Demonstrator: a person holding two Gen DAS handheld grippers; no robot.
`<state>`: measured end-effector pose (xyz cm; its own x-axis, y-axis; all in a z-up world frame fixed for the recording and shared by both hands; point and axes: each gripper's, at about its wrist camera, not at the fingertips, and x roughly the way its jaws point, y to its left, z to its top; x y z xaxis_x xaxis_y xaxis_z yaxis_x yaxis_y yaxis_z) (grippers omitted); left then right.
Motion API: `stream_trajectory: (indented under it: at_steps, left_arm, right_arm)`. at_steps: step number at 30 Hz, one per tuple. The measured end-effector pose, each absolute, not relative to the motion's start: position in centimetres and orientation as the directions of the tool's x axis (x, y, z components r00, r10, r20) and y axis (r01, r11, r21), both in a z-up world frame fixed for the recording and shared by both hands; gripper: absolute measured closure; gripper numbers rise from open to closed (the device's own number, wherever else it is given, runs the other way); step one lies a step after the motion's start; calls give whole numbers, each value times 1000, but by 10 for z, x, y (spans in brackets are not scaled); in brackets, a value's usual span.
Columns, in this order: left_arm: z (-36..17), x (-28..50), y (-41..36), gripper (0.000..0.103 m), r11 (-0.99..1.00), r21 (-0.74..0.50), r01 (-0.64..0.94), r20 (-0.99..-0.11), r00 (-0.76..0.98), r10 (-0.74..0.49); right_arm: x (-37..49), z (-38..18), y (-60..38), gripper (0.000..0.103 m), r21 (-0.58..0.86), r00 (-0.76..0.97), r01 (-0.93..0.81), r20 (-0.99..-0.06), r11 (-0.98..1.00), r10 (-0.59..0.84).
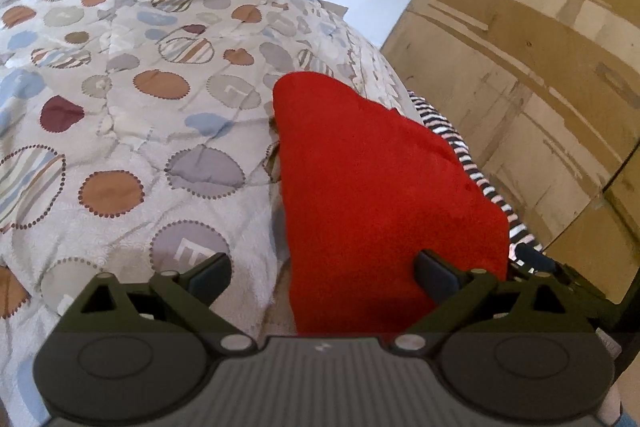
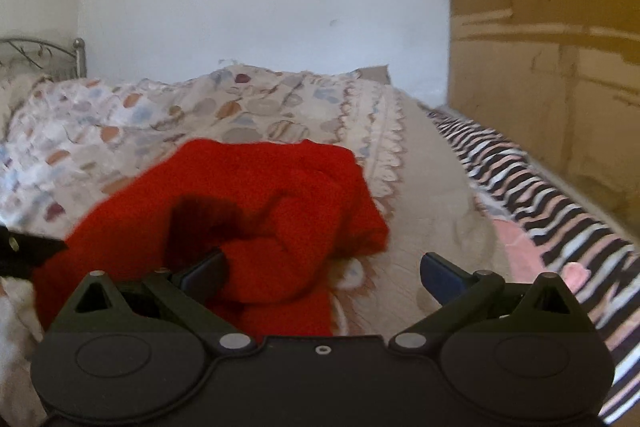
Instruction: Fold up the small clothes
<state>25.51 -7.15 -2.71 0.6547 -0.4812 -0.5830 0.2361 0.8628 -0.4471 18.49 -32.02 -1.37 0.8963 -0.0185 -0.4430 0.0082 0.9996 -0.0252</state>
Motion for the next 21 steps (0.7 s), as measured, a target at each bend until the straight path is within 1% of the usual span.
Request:
stream_trajectory:
  at_steps: [2,4,8,9,13,15,18,21]
  left_arm:
    - [-30,253,-77,2,869,-427,249,-588,654,-476]
    - [-34,252,-81,0,874,-412,257,-590,655,-471]
    - [-37,251,-83,0,877,-406,255,-587,663,-464]
    - [-37,250,-83,0,880,-401,255,-587,665,-461]
    - [-34,249,-85,0,889,-373,265,-586,676,-447]
    - [-35,249,-86,0,890,-372,265,-584,678,-446]
    - [-35,248,-86,0,890,-376,259,-583,680,-444]
    - [-35,247,-87,0,895,-366,257,-581,688,-435]
  right_arm:
    - [180,-23,-324,1,-22,901,31,-433,999,-37]
    - [178,-32,-331,1,14,895,50,-445,999,-39]
    - [174,-45,-345,1,97,882,79,-470,992,-24]
    - [171,-44,-349,1,125,885,89,-466,988,-21]
    - [159,-26,-360,1,203,920,117,-392,972,-29]
    - [162,-15,-365,1,250,931,92,-366,964,6]
    - [179,-1,-363,1,288,931,24,-356,957,84]
    - [199,4,-354,1,310,907,-44,-385,950,168]
